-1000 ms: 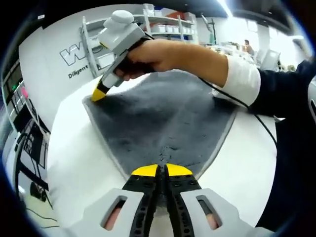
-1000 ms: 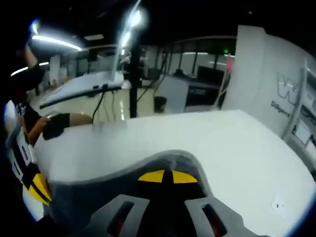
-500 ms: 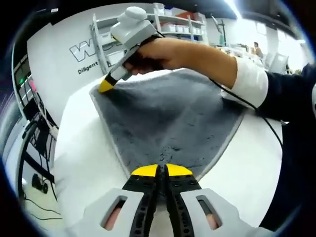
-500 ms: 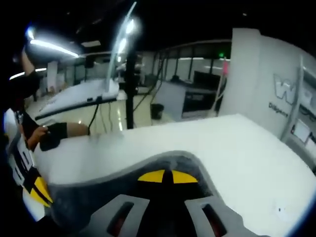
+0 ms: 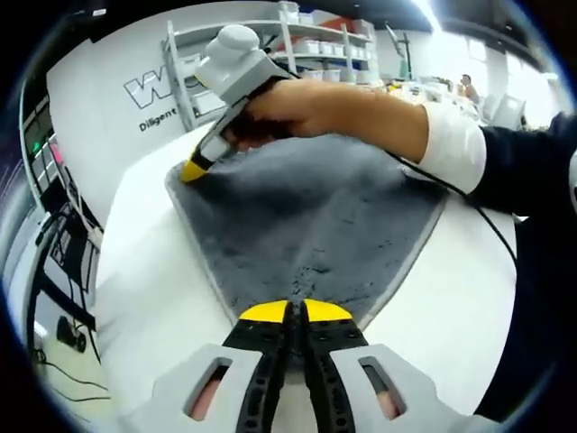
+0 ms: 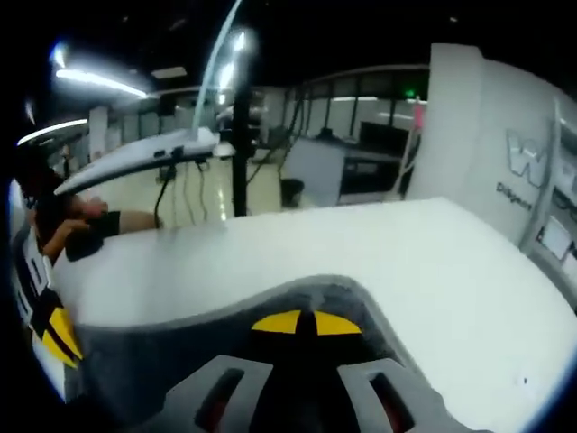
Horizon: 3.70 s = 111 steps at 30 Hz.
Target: Open the folded towel by lifting each exposed corner and separating the folded layers until the towel lies flat within the target outline without major curled edges
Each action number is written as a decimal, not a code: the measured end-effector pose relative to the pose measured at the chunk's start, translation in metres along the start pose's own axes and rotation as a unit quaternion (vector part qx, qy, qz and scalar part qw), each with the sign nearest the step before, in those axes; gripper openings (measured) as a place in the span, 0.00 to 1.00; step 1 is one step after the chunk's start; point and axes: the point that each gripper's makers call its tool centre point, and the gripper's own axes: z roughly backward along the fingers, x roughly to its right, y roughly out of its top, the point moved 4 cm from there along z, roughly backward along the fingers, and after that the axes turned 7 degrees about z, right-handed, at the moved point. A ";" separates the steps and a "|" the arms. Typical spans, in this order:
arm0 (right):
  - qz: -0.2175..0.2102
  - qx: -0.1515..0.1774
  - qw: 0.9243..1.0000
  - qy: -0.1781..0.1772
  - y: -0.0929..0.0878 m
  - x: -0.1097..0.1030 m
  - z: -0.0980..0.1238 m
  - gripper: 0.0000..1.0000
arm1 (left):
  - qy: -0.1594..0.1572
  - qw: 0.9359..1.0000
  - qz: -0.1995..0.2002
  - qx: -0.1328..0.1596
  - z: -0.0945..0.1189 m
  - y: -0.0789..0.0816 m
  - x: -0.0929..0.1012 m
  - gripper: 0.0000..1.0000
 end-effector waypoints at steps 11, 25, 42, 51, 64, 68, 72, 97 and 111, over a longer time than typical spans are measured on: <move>0.009 -0.020 1.000 -0.001 -0.022 -0.007 -0.020 0.02 | -0.015 1.000 0.011 0.021 0.000 0.005 -0.003 0.17; 0.031 0.019 0.999 -0.004 -0.009 -0.002 0.007 0.00 | -0.023 0.994 -0.045 0.102 -0.012 0.040 0.012 0.23; 0.028 -0.006 1.000 -0.004 -0.037 -0.005 -0.008 0.00 | -0.124 0.988 -0.056 0.078 -0.044 0.033 0.051 0.21; 0.058 0.015 0.998 -0.017 -0.004 0.006 0.025 0.00 | -0.119 0.989 -0.024 0.086 -0.044 0.037 0.043 0.22; 0.049 -0.028 0.998 0.024 -0.027 0.009 0.077 0.00 | -0.072 0.979 0.011 0.190 -0.035 0.075 0.032 0.18; 0.065 -0.044 0.996 0.040 -0.040 0.006 0.093 0.00 | -0.061 0.979 0.010 0.193 -0.039 0.079 0.034 0.14; 0.059 -0.053 0.996 0.049 -0.052 0.008 0.108 0.00 | -0.039 0.982 0.000 0.182 -0.044 0.077 0.032 0.13; 0.055 -0.126 0.987 0.078 -0.097 -0.008 0.105 0.00 | 0.013 0.994 0.029 0.100 -0.067 0.048 0.027 0.10; 0.023 -0.093 0.992 0.077 -0.091 0.013 0.137 0.00 | 0.009 0.990 0.030 0.139 -0.063 0.060 0.041 0.14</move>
